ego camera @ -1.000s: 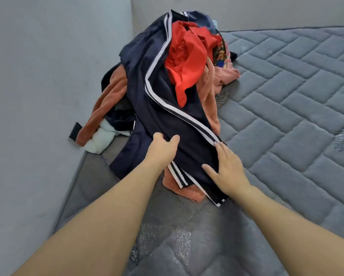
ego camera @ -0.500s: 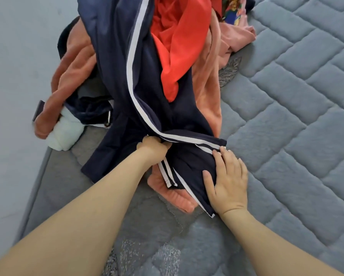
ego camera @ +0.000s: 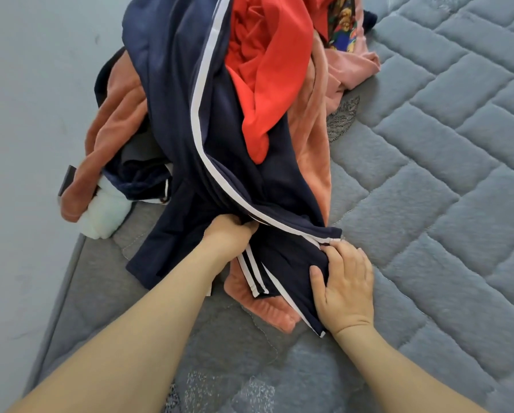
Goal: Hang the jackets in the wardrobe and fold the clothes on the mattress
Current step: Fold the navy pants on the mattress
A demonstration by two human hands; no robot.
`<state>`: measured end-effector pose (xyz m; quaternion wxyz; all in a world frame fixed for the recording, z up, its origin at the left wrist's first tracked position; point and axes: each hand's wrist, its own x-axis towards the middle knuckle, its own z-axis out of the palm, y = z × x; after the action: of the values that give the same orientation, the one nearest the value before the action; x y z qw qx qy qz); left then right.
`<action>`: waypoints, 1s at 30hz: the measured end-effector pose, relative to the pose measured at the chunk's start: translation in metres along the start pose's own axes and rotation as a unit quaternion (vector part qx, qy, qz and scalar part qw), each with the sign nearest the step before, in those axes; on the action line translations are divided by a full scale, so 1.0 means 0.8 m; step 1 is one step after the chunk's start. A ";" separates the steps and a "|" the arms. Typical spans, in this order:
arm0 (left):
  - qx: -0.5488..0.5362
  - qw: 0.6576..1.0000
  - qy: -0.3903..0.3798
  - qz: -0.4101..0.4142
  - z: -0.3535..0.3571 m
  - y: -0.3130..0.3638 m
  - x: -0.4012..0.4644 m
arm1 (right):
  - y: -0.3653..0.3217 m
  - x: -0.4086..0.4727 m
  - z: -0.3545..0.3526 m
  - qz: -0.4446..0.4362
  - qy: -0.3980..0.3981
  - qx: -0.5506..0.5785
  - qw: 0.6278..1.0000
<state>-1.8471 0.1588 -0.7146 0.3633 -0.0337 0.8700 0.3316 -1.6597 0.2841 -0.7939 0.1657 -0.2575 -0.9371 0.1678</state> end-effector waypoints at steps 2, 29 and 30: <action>0.000 0.982 0.154 0.105 -0.003 0.007 -0.023 | -0.001 0.001 -0.003 0.009 0.003 0.001 1.000; 0.325 0.946 -0.017 -0.008 0.113 -0.171 -0.280 | 0.041 -0.157 -0.154 -0.096 -0.292 -0.126 0.943; 0.318 0.946 -0.067 -0.003 0.130 -0.174 -0.304 | 0.053 -0.166 -0.174 -0.080 -0.373 -0.179 0.907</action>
<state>-1.5635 0.0685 -0.6859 0.4136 0.1035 0.9037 0.0385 -1.4786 0.2793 -0.7172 -0.2323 -0.1255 -0.9621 0.0677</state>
